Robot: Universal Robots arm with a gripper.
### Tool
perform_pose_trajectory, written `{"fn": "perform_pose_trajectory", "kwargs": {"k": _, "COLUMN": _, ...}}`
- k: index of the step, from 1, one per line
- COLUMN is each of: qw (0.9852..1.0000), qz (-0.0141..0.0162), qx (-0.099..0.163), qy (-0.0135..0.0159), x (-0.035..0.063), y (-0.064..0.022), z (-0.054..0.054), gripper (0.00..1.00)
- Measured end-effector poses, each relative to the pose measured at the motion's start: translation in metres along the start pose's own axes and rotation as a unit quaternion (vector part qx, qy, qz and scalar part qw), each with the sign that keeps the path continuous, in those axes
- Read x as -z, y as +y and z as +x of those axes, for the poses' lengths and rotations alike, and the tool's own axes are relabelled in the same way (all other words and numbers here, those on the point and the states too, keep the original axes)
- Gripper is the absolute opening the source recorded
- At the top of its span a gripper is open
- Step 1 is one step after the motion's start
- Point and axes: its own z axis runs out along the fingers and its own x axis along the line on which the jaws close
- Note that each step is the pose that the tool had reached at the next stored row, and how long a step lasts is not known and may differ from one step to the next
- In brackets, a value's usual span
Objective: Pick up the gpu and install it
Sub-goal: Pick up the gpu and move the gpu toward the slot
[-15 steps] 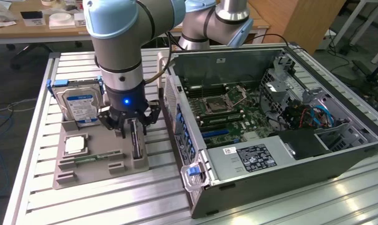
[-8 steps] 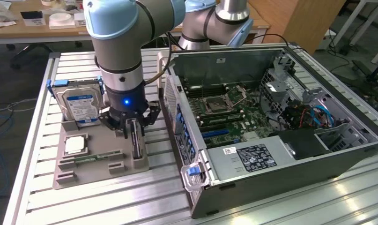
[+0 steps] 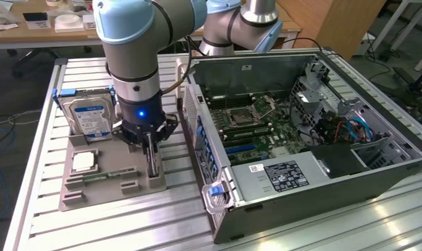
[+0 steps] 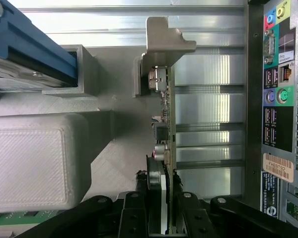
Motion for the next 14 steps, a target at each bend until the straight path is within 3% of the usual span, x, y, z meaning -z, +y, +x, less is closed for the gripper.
{"fn": "perform_pose_trajectory", "kwargs": {"k": 4, "qw": 1.0000, "qz": 0.0001, "qx": 0.000, "qy": 0.0001, "x": 0.0067, "y": 0.0000, "z": 0.000, "gripper": 0.28}}
{"fn": "perform_pose_trajectory", "kwargs": {"k": 14, "qw": 1.0000, "qz": 0.0000, "qx": 0.000, "qy": 0.0002, "x": 0.0479, "y": 0.0004, "z": -0.002, "gripper": 0.28}}
